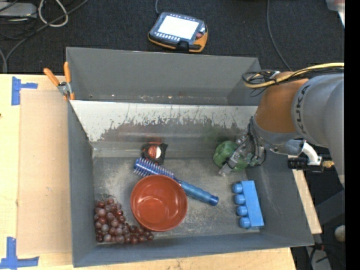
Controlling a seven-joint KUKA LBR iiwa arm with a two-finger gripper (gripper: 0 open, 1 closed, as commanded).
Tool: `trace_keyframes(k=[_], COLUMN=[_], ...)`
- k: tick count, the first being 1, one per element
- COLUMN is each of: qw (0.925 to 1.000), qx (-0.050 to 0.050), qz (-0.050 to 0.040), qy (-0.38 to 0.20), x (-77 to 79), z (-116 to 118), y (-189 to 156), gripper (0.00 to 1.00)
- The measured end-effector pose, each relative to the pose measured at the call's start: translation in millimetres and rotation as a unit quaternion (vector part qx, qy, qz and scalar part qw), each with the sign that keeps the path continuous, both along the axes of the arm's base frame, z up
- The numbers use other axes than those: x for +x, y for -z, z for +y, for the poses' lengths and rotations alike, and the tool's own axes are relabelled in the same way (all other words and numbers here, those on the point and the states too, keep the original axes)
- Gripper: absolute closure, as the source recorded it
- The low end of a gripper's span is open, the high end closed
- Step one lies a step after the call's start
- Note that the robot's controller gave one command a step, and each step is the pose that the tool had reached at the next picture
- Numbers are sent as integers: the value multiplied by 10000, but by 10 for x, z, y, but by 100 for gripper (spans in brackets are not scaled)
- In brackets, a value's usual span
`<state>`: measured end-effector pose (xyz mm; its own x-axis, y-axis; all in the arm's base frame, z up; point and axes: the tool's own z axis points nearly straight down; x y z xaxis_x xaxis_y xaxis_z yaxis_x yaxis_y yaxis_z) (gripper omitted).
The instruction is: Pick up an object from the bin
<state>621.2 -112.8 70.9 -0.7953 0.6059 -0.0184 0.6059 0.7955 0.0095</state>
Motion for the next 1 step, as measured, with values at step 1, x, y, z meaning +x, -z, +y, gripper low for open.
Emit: trace_keyframes(k=[1], qw=[10000], qx=[10], qz=[42], qy=[-6], x=[-28], z=[4], y=[-202], gripper=[100])
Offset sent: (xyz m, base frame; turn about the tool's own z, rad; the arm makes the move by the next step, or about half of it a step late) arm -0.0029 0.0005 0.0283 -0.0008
